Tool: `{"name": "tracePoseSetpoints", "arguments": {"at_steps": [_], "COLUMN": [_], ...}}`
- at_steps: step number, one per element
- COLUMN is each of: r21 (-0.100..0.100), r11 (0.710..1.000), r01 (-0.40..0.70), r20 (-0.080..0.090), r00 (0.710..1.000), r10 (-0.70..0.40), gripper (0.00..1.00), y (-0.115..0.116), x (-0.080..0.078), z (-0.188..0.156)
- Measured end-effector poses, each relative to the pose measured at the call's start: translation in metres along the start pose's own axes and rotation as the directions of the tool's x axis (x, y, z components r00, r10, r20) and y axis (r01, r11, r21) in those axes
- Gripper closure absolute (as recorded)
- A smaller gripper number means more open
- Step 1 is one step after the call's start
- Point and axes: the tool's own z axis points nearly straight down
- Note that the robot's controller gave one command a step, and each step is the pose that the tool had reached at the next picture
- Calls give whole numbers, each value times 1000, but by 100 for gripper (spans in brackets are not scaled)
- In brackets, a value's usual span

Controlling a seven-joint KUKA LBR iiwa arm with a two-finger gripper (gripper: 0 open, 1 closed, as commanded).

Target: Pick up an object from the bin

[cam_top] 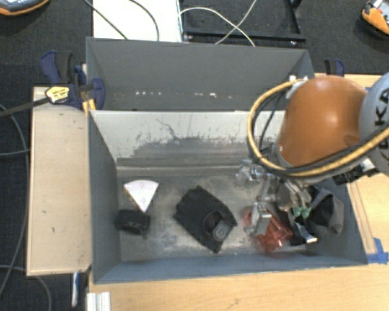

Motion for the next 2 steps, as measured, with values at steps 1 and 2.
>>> {"name": "tracePoseSetpoints", "arguments": {"at_steps": [1,2], "r21": [-1,-2], "r11": [1000,1000], "r01": [-4,-19], "r20": [8,1], "r00": [1000,1000], "r10": [4,19], "gripper": [0,0], "y": [0,85], "x": [-2,-17], "z": [-4,165]}}
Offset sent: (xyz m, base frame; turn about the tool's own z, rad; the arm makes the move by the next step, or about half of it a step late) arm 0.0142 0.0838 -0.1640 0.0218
